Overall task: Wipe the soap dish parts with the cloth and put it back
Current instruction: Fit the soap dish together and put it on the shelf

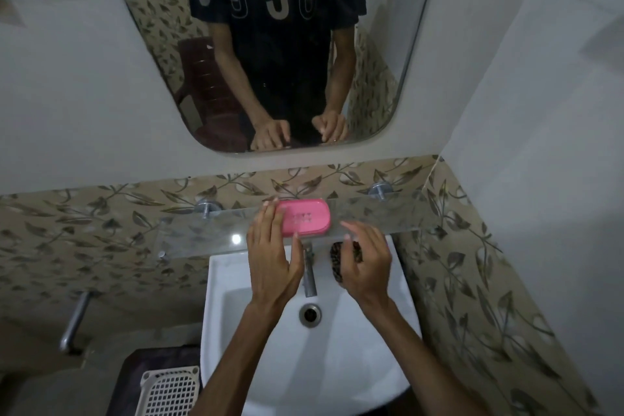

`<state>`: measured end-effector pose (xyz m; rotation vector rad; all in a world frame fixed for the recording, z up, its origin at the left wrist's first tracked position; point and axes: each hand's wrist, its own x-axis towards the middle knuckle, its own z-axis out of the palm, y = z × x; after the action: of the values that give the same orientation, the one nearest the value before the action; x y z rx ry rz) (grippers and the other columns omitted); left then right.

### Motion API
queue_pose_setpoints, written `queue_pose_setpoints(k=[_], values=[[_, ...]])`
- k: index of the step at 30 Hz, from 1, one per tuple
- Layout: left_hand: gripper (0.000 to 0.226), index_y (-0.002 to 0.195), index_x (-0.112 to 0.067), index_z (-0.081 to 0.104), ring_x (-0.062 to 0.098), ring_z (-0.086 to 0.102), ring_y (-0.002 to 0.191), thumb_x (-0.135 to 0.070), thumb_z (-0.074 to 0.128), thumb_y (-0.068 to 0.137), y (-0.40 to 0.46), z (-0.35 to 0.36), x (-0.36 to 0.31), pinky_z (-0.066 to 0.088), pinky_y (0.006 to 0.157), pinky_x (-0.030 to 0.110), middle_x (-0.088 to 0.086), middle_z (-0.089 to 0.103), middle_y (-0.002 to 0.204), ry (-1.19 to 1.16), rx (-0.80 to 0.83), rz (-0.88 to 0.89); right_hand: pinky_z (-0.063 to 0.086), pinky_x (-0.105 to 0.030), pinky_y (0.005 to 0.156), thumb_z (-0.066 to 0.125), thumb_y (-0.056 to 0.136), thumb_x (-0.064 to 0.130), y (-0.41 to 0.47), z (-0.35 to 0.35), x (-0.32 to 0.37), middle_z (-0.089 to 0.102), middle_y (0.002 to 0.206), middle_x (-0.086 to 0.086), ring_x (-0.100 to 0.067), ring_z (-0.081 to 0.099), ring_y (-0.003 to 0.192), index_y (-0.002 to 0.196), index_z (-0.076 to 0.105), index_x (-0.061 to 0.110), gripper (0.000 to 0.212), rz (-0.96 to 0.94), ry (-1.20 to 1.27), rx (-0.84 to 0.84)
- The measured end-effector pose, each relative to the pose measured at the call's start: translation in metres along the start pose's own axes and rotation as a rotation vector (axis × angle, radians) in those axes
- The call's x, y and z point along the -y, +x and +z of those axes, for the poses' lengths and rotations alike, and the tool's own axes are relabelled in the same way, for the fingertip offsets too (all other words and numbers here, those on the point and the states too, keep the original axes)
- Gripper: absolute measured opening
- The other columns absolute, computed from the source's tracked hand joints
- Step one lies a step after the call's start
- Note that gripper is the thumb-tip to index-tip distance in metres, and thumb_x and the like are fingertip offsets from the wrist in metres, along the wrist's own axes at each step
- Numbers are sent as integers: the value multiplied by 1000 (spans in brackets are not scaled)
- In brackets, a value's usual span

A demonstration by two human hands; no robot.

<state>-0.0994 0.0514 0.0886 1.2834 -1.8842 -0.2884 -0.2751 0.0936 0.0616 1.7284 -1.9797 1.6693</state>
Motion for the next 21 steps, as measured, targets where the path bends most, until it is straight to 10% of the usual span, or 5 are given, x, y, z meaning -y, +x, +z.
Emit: queue_pose_setpoints(k=[5, 10, 21], values=[[14, 96, -4, 70, 26, 63, 99, -3, 58, 90, -46, 7, -12, 52, 84, 33, 8, 67, 102, -105, -119, 89, 60, -43, 68, 68, 94, 4, -59, -22, -40, 77, 88, -6, -29, 72, 82, 95, 78, 10, 12, 431, -117, 98], [23, 89, -8, 69, 19, 61, 82, 12, 68, 79, -88, 21, -16, 52, 62, 35, 0, 64, 91, -114, 82, -20, 56, -39, 93, 75, 92, 10, -57, -11, -73, 78, 117, -18, -37, 71, 114, 122, 74, 4, 30, 937, -185, 449], [27, 92, -18, 70, 5, 62, 74, 5, 63, 80, -137, 19, -15, 52, 64, 22, -14, 68, 101, -102, 285, -202, 46, -37, 113, 61, 102, 27, -3, 34, -75, 58, 149, -13, -29, 56, 138, 147, 52, 11, 48, 406, -648, 905]])
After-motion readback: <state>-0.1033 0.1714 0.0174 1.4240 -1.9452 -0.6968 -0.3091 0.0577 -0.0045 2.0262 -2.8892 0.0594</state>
